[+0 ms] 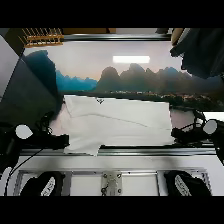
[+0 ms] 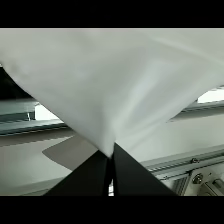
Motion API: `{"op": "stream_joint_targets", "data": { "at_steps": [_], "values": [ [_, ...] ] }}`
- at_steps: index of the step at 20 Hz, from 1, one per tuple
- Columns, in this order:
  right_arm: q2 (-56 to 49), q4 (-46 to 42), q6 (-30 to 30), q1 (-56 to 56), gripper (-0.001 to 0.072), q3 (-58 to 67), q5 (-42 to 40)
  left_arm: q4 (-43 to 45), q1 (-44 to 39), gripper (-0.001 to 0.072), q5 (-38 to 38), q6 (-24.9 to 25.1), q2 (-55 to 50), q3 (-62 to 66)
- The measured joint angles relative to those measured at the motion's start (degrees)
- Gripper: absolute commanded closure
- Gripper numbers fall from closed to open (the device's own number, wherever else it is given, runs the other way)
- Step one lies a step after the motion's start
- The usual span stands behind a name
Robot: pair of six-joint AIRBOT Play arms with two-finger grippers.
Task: Fold the clothes and pants, and hang the long-sleeved shirts on hangers.
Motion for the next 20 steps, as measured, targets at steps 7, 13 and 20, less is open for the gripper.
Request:
{"op": "stream_joint_targets", "data": {
  "at_steps": [7, 13, 20],
  "values": [
    [-9.4, -0.8, -0.4, 0.0, 0.0706, 10.2, 2.8, 0.2, -2.1, 0.0700, -0.1, 1.6, -11.3, 14.9],
    [-21.4, 0.7, -0.3, 0.0, 0.0707, 21.6, 1.9, 0.3, -4.2, 0.0700, 2.9, 3.3, -29.6, 32.3],
    [-32.7, 4.8, -0.2, 0.1, 0.0698, 30.5, -3.5, 0.1, -4.1, 0.0698, 3.3, 3.7, -46.7, 49.4]
  ]
}}
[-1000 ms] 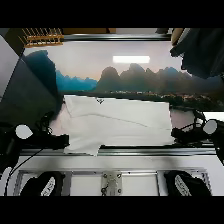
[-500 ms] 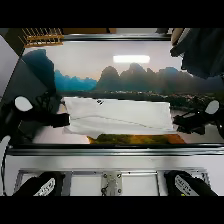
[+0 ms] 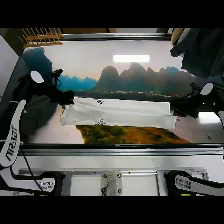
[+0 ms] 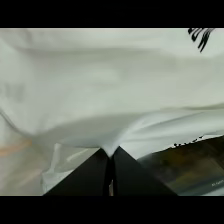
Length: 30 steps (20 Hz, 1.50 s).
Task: Fold the clothes and pants, and hang the long-sleeved shirts on hangers.
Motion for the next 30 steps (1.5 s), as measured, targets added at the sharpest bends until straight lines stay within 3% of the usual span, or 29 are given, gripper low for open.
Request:
{"op": "stream_joint_targets", "data": {
  "at_steps": [1, 2, 3, 4, 10, 12, 19, 26, 27, 29, 30],
  "values": [
    [-1.0, 1.5, 0.0, 0.0, 0.0653, 0.4, -1.7, -0.1, 0.0, 0.0543, 0.0, 0.0, -1.9, 1.9],
    [-1.9, 3.0, 0.0, 0.0, 0.0440, 0.7, -3.6, -0.1, 0.1, 0.0247, -0.1, 0.0, -3.5, 3.6],
    [-2.5, 4.7, -0.1, 0.0, 0.0174, 0.9, -5.4, -0.1, 0.1, 0.0161, -0.4, 0.0, -4.7, 5.0],
    [-3.0, 6.6, -1.0, 0.0, 0.0122, 1.1, -7.3, -0.2, 0.2, 0.0159, -0.4, -0.2, -5.7, 6.5],
    [-2.0, 17.3, -12.5, -4.0, 0.0123, 1.7, -11.3, -0.3, -0.2, 0.0164, -1.9, -3.3, -7.0, 14.4],
    [-1.5, 17.6, -16.6, -8.0, 0.0123, 0.4, -8.1, -0.4, -1.4, 0.0706, -2.1, -3.7, -5.1, 13.0],
    [-3.3, 19.8, -27.0, -22.3, 0.0125, -9.6, -4.2, -0.4, -10.5, 0.0699, 4.9, -4.2, 0.4, 1.0],
    [-10.8, 32.7, -34.5, -20.0, 0.0129, -11.6, -4.5, -0.4, -19.5, 0.0699, 9.7, -5.6, -1.1, 0.1],
    [-11.5, 33.7, -34.8, -18.8, 0.0163, -11.7, -5.0, -0.4, -20.4, 0.0699, 9.7, -5.7, -2.0, 1.1],
    [-12.5, 35.2, -35.6, -16.1, 0.0533, -11.7, -7.2, -0.4, -22.1, 0.0699, 9.5, -6.1, -4.3, 3.6],
    [-12.9, 35.3, -35.6, -15.1, 0.0661, -11.7, -8.2, -0.4, -22.9, 0.0699, 9.3, -6.3, -5.5, 4.9]
  ]
}}
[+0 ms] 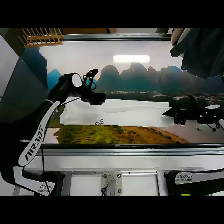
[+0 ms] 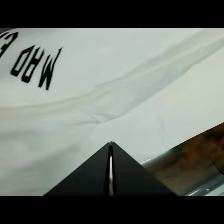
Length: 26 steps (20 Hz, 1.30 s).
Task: Fold the clothes and pants, and hang the long-sleeved shirts on hangers.
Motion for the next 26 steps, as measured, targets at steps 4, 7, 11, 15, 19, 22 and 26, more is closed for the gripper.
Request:
{"op": "stream_joint_targets", "data": {
  "at_steps": [4, 7, 11, 15, 19, 22, 26],
  "values": [
    [-0.1, -0.1, -0.3, 2.1, 0.0706, 1.4, -1.9, 0.0, -2.2, 0.0699, -0.2, -0.2, -4.3, 4.3],
    [2.2, -4.1, 1.2, 2.6, 0.0707, 5.3, 0.9, -0.8, -2.9, 0.0699, -0.4, -0.2, -7.2, 6.3],
    [6.5, -12.3, 6.4, 3.4, 0.0706, 15.0, 9.1, -6.0, -3.5, 0.0699, 2.0, -0.3, -10.6, 7.2],
    [9.5, -16.9, 11.9, 6.7, 0.0706, 26.1, 17.4, -10.8, -5.2, 0.0700, 4.7, -0.2, -13.8, 7.5],
    [10.4, -20.3, 15.9, 13.3, 0.0706, 35.7, 23.7, -12.6, -8.2, 0.0699, 6.6, -0.2, -16.2, 7.5],
    [10.5, -22.3, 17.8, 19.0, 0.0707, 40.9, 26.1, -13.2, -9.8, 0.0700, 7.9, -0.2, -17.3, 7.5],
    [10.6, -23.4, 19.2, 26.1, 0.0706, 45.4, 27.2, -13.4, -10.8, 0.0699, 9.2, 0.0, -17.8, 7.5]
  ]
}}
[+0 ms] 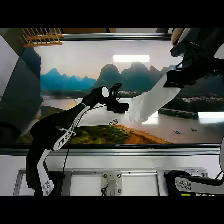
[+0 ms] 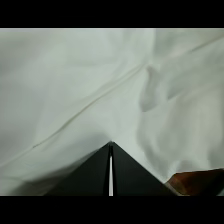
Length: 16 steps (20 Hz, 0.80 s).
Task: Fold the clothes and pants, and hang the long-sleeved shirts on hangers.
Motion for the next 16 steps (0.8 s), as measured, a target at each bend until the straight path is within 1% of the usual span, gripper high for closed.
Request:
{"op": "stream_joint_targets", "data": {
  "at_steps": [5, 9, 12, 16],
  "values": [
    [0.0, -0.3, 1.4, 6.9, 0.0706, 2.8, -1.3, 0.0, -0.3, 0.0699, 0.5, 0.0, -0.2, 0.0],
    [0.0, -0.4, 2.8, 11.1, 0.0707, 3.5, -3.8, 0.1, 1.3, 0.0700, 0.2, 0.0, 0.7, 0.0],
    [-0.2, -0.2, 4.1, 14.1, 0.0706, 3.7, -5.9, 1.5, 5.0, 0.0699, -0.1, 0.0, 3.5, 0.0],
    [-2.3, 2.6, 5.4, 18.6, 0.0706, 3.8, -10.1, 5.1, 13.1, 0.0699, -1.2, 0.0, 9.4, 0.0]
  ]
}}
